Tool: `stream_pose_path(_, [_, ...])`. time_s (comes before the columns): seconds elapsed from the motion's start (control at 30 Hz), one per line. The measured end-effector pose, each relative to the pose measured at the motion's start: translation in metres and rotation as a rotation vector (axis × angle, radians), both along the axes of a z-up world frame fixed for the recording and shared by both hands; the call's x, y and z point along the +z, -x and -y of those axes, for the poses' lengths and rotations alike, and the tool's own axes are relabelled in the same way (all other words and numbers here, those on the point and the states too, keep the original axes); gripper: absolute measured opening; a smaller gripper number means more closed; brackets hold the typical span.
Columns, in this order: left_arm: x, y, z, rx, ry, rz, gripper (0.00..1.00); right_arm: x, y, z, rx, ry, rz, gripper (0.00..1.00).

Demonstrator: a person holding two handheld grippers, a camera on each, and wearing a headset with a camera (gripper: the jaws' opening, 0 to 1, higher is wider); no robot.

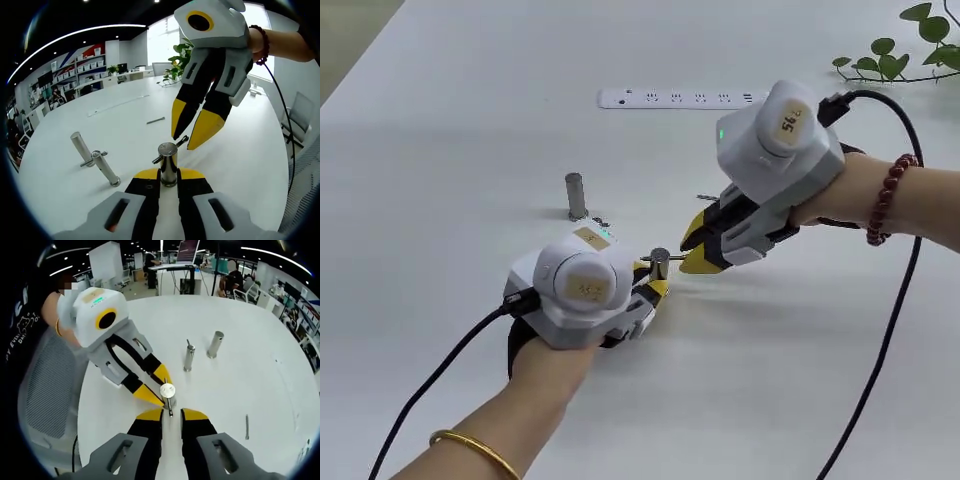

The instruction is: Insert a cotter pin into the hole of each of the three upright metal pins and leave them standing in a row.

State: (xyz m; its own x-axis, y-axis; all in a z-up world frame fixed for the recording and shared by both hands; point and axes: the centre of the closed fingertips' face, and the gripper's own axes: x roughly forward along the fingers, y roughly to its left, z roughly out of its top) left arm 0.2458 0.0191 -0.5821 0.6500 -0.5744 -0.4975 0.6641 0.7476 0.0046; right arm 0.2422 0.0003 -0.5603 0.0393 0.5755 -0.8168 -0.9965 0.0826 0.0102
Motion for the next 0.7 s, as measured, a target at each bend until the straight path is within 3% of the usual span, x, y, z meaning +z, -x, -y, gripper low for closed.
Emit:
stream_pose_path(0.27, [0.0,0.0,0.0,0.02,0.004,-0.003,0.1,0.005,0.006,0.005,-0.018,-0.002,0.003,0.0])
stream_pose_path(0.7, [-0.004,0.002,-0.001,0.055,0.004,-0.002,0.09,0.005,0.003,-0.005,-0.01,-0.009,0.011,0.0])
